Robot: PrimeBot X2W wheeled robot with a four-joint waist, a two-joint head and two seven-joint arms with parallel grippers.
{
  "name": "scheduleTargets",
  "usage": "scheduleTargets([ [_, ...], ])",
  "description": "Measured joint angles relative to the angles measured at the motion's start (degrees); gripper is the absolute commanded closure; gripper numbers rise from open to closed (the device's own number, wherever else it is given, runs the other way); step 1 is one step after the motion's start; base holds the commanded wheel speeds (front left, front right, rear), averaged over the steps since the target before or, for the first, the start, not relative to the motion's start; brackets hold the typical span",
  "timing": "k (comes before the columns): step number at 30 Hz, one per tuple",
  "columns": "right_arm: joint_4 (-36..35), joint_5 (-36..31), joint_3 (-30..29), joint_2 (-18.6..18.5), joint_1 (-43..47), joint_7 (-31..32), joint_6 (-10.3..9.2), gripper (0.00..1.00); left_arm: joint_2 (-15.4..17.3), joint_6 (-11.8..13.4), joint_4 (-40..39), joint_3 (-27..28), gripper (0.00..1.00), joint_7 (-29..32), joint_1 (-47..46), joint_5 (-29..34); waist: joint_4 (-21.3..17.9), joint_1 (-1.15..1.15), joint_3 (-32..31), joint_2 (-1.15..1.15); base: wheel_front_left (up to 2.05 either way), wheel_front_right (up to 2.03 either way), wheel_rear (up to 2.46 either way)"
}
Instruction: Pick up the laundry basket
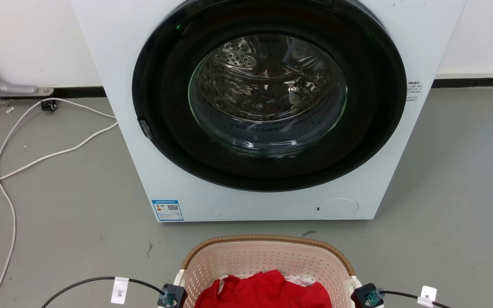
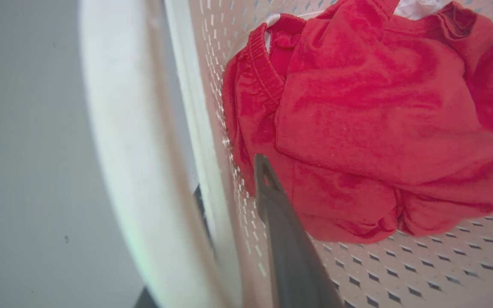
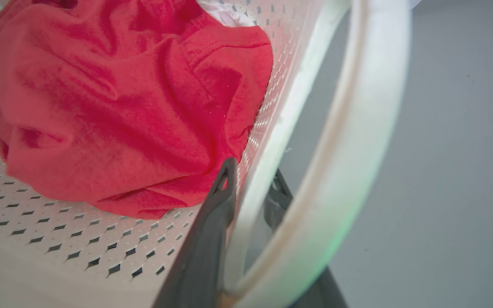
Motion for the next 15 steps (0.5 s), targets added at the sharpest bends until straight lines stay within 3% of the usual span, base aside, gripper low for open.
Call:
scheduleTargets([
  [15,0.01,0.59,0.77,-0.01,-0.01,-0.05,0.01,1.0,0.18,0.07,0.0,-0.82,1.0,-0.15,0.0,-0.87,-0.08,0.0,0.03,0.0,0.0,0.0,0.0],
])
